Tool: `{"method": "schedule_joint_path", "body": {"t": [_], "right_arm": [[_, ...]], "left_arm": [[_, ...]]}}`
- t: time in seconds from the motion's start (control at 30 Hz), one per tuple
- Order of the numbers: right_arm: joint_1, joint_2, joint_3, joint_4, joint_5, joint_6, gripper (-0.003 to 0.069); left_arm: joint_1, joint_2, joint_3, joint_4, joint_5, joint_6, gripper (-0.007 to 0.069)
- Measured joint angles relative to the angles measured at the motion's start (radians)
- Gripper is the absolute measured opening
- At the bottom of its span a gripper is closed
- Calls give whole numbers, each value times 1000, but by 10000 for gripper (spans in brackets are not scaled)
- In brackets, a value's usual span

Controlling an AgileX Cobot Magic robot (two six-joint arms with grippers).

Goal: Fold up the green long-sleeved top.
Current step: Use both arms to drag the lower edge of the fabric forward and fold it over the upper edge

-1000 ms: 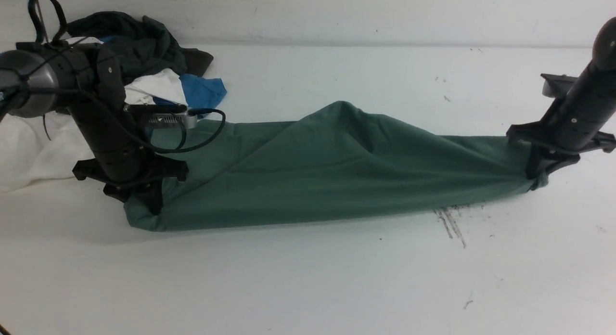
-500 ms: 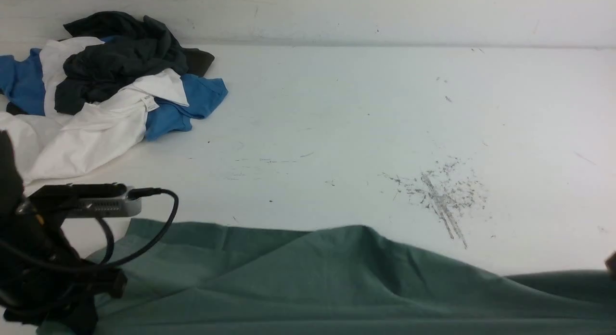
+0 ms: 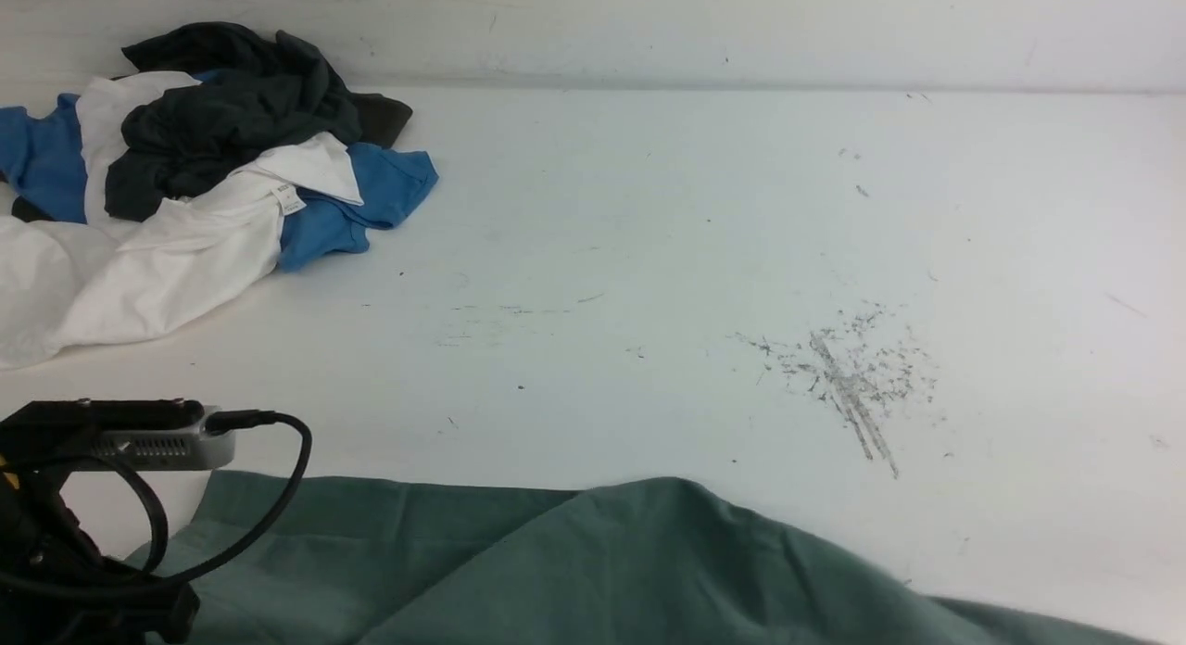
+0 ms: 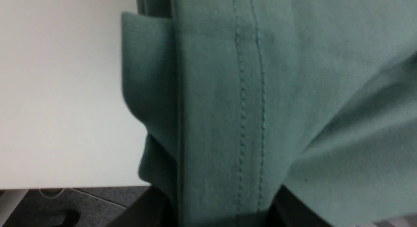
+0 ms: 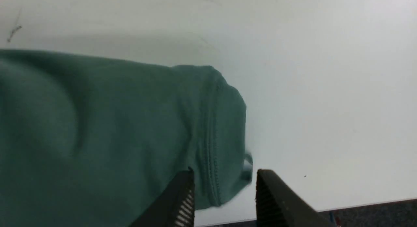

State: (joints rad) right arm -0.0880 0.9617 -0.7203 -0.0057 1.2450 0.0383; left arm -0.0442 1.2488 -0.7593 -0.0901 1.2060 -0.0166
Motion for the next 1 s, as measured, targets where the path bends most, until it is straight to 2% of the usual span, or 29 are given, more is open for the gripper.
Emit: {"method": "schedule_joint_path", "body": {"t": [0.03,0.17,0.27,0.4,0.5,0.6,0.63,0.77,0.87,1.0], "right_arm": [[0,27,0,25,-1,-7,293],[0,45,0,42,-7,-12,348],[-1,48,-21,76,-6,-15,388],[16,103,-75,208,-6,-74,405],[79,163,-109,288,-9,-143,407],[162,212,-130,309,-13,-168,407],[247,248,-141,305,-13,-173,407],[410,339,-167,244,-44,-153,409],[462,385,-189,210,-81,-108,409],[476,411,-204,195,-119,-77,409]], "left_arm": [[0,0,0,5,0,-1,344],[0,-1,0,13,0,-3,419],[0,-1,-12,36,3,0,444],[0,-1,-65,48,-26,0,448],[0,28,-103,30,-133,-1,435],[0,81,-129,18,-189,-1,423],[0,137,-148,19,-214,-1,417],[0,281,-194,29,-241,-1,416],[0,367,-220,36,-265,-1,416],[0,453,-240,37,-319,4,416]]}}
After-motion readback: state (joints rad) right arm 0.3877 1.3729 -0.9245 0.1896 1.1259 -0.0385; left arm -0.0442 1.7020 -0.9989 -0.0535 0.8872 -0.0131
